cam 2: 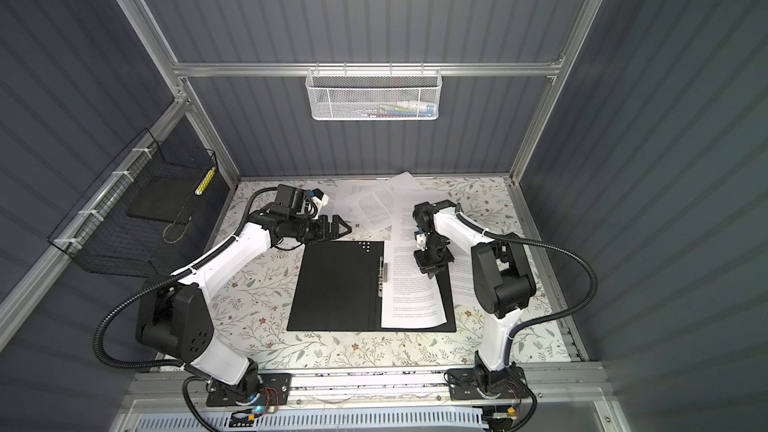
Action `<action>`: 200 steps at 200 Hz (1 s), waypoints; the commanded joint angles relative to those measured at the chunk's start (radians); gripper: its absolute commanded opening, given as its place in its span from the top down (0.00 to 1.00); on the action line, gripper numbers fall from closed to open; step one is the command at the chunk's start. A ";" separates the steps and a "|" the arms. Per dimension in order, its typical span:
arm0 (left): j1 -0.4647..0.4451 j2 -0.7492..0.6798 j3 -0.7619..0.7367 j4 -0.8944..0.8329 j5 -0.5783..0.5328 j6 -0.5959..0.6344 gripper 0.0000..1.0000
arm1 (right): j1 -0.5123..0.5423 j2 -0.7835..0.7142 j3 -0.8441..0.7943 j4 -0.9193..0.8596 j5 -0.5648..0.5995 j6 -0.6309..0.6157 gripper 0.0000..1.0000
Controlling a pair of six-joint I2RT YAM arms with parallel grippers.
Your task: Put the files into the folder
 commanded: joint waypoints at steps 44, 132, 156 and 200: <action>0.005 0.006 -0.015 -0.005 0.019 -0.013 0.00 | -0.006 -0.010 -0.028 -0.018 0.011 0.008 1.00; 0.007 0.012 -0.016 -0.001 0.024 -0.017 0.00 | 0.002 -0.018 -0.033 -0.006 -0.019 0.005 1.00; 0.007 0.012 -0.017 -0.001 0.027 -0.018 0.00 | 0.003 0.002 -0.015 -0.016 -0.030 0.019 1.00; 0.007 0.011 -0.017 0.001 0.028 -0.018 0.00 | 0.002 0.009 -0.007 -0.017 -0.037 0.029 1.00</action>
